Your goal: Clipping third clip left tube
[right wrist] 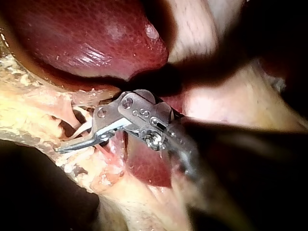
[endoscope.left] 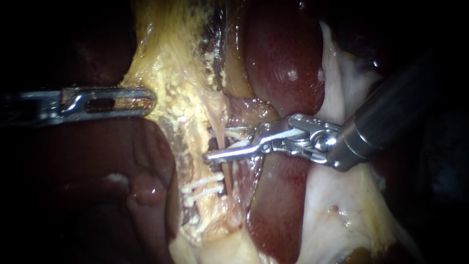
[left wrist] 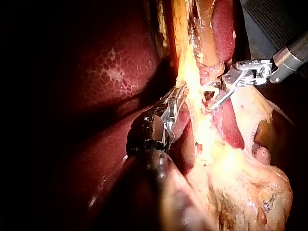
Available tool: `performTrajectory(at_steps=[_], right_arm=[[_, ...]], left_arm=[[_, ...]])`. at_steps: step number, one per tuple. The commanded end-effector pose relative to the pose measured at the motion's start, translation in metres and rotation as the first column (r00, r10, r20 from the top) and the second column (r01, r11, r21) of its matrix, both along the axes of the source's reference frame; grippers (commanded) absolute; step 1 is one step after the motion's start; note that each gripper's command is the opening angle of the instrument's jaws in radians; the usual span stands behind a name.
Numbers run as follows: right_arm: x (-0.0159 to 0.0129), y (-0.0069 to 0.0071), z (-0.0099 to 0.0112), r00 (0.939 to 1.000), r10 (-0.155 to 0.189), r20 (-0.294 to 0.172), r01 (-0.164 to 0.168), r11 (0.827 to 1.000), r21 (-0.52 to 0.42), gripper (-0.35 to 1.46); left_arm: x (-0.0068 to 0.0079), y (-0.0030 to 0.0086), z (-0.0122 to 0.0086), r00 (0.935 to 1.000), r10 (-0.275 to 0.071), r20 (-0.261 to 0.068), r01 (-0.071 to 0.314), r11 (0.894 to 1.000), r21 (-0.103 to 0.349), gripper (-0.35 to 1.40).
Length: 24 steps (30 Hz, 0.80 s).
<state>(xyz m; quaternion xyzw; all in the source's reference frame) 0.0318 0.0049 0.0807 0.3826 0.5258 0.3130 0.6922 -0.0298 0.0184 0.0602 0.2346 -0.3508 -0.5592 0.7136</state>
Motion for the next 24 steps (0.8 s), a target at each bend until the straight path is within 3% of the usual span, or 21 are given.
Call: performTrajectory(at_steps=[1, 13, 24], right_arm=[[0.0000, 0.0000, 0.0000, 1.0000, 0.000, 0.000, 0.000, 1.000, 0.000, 0.59], [0.0000, 0.0000, 0.0000, 1.0000, 0.000, 0.000, 0.000, 1.000, 0.000, 0.59], [-0.0003, 0.0001, -0.0009, 1.0000, -0.002, -0.002, 0.002, 1.000, 0.003, 0.59]], left_arm=[[-0.0001, 0.0000, 0.0000, 1.0000, -0.001, -0.002, 0.001, 1.000, -0.001, -0.35], [0.0001, 0.0001, 0.0000, 1.0000, 0.000, -0.001, 0.000, 1.000, 0.000, -0.35], [0.0026, 0.0022, -0.0019, 0.9998, -0.013, -0.017, 0.013, 1.000, 0.001, -0.35]])
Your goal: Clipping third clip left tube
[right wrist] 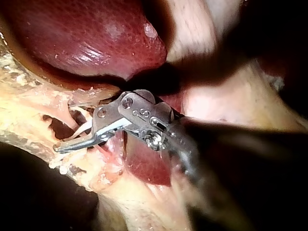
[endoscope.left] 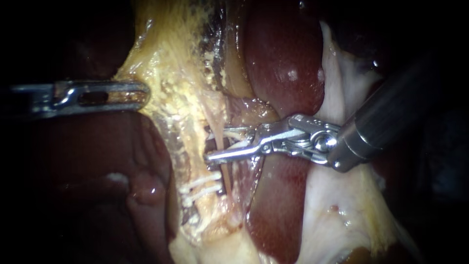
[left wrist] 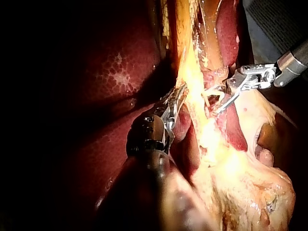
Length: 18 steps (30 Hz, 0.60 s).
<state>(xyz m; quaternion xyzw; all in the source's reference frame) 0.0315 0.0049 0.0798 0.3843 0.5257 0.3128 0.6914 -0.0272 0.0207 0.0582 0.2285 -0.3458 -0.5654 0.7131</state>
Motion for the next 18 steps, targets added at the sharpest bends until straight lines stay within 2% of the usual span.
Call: performTrajectory(at_steps=[1, 4, 13, 18], right_arm=[[-0.0001, 0.0001, -0.0003, 1.0000, -0.001, -0.001, 0.001, 1.000, 0.002, 0.60], [-0.0007, 0.0005, -0.0016, 1.0000, -0.003, -0.004, 0.003, 1.000, 0.008, 0.60], [-0.0040, 0.0024, -0.0079, 0.9997, -0.014, -0.022, 0.015, 0.999, 0.042, 0.60], [-0.0045, 0.0033, -0.0110, 0.9996, -0.015, -0.023, 0.016, 0.999, 0.044, 0.60]], left_arm=[[0.0001, 0.0000, -0.0001, 1.0000, -0.001, 0.000, 0.001, 1.000, 0.000, -0.35], [0.0002, 0.0000, -0.0003, 1.0000, -0.001, 0.000, 0.001, 1.000, 0.001, -0.35], [0.0007, 0.0003, -0.0008, 1.0000, -0.002, -0.002, 0.002, 1.000, 0.002, -0.35], [0.0008, 0.0003, -0.0010, 1.0000, -0.002, -0.002, 0.002, 1.000, 0.002, -0.35]])
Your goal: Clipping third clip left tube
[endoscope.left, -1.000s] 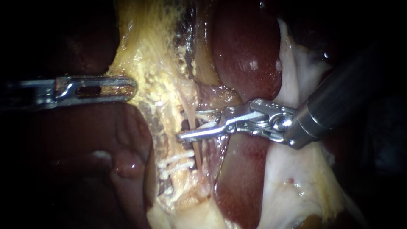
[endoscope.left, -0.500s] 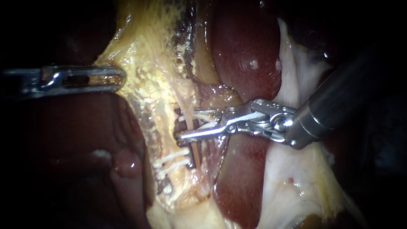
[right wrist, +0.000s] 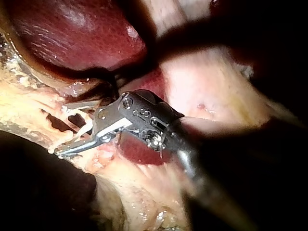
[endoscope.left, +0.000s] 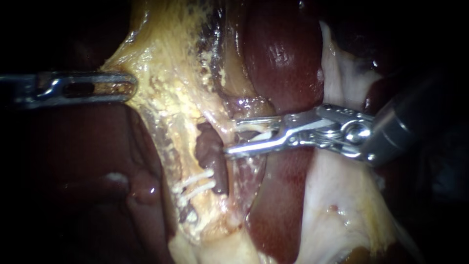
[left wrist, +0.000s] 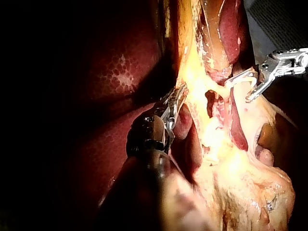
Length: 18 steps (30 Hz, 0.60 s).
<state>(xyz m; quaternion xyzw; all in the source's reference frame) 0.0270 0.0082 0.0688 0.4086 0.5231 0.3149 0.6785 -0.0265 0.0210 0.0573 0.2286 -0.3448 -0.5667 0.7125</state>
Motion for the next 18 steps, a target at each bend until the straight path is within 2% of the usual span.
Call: performTrajectory(at_steps=[1, 6, 10, 15, 18], right_arm=[[0.0001, 0.0000, -0.0004, 1.0000, 0.001, 0.000, -0.001, 1.000, -0.003, 0.60], [0.0012, -0.0006, -0.0015, 1.0000, -0.001, -0.003, 0.001, 1.000, -0.009, 0.60], [0.0018, -0.0008, -0.0013, 1.0000, -0.007, -0.007, 0.006, 1.000, -0.008, 0.60], [0.0012, -0.0008, -0.0001, 0.9991, -0.015, 0.039, 0.016, 1.000, -0.023, 0.60], [0.0010, -0.0012, 0.0018, 0.9974, -0.022, 0.068, 0.025, 0.999, -0.037, 0.60]], left_arm=[[0.0000, 0.0000, -0.0001, 1.0000, 0.000, -0.001, 0.000, 1.000, 0.000, -0.35], [0.0001, -0.0001, -0.0005, 1.0000, -0.001, -0.001, 0.001, 1.000, 0.001, -0.35], [0.0000, -0.0001, -0.0006, 1.0000, -0.001, -0.001, 0.001, 1.000, 0.002, -0.35], [0.0000, -0.0002, -0.0007, 1.0000, -0.002, -0.001, 0.002, 1.000, 0.002, -0.35], [0.0000, -0.0002, -0.0007, 1.0000, -0.002, -0.001, 0.002, 1.000, 0.002, -0.35]])
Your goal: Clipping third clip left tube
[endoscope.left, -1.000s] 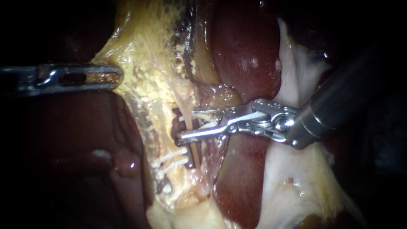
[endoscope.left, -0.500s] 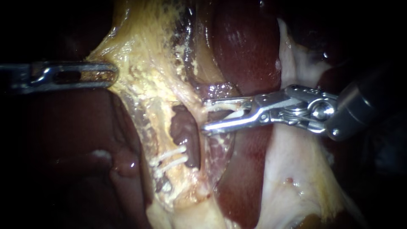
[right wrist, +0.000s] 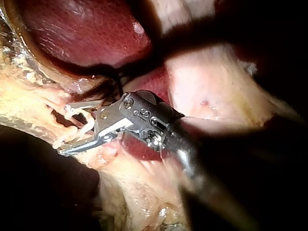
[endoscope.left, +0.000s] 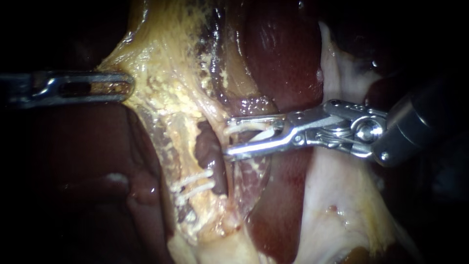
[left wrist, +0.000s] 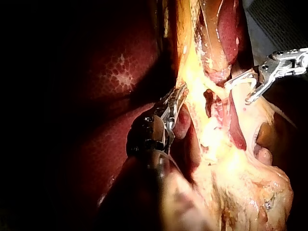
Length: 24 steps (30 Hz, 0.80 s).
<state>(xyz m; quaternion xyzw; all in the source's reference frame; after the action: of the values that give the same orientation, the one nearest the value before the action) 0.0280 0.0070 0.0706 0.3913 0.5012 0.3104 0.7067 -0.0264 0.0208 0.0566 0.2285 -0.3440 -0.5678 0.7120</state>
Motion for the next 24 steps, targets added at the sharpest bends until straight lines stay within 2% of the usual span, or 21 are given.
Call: performTrajectory(at_steps=[1, 7, 11, 15, 18, 24], right_arm=[[0.0000, -0.0002, 0.0007, 0.9999, -0.002, 0.011, 0.002, 1.000, -0.006, 0.60], [-0.0003, -0.0013, 0.0054, 0.9980, -0.022, 0.060, 0.024, 0.999, -0.035, 0.60], [-0.0010, -0.0011, 0.0067, 0.9954, -0.019, 0.094, 0.024, 0.999, -0.049, 0.60], [-0.0021, -0.0001, 0.0059, 0.9948, -0.008, 0.101, 0.014, 0.998, -0.063, 0.60], [-0.0028, 0.0007, 0.0046, 0.9948, -0.006, 0.101, 0.013, 0.997, -0.070, 0.60], [-0.0031, 0.0017, 0.0004, 0.9987, 0.019, 0.046, -0.016, 0.998, -0.065, 0.60]], left_arm=[[0.0000, 0.0000, 0.0000, 1.0000, 0.000, 0.000, 0.000, 1.000, 0.000, -0.35], [0.0000, 0.0000, 0.0000, 1.0000, 0.000, 0.000, 0.000, 1.000, 0.000, -0.35], [0.0000, 0.0000, 0.0000, 1.0000, 0.000, 0.000, 0.000, 1.000, 0.000, -0.35], [0.0000, 0.0000, 0.0000, 1.0000, 0.000, 0.000, 0.000, 1.000, 0.000, -0.35], [-0.0001, 0.0000, 0.0000, 1.0000, 0.000, 0.000, 0.000, 1.000, 0.000, -0.35], [0.0000, 0.0000, 0.0000, 1.0000, 0.000, 0.000, 0.000, 1.000, 0.000, -0.35]])
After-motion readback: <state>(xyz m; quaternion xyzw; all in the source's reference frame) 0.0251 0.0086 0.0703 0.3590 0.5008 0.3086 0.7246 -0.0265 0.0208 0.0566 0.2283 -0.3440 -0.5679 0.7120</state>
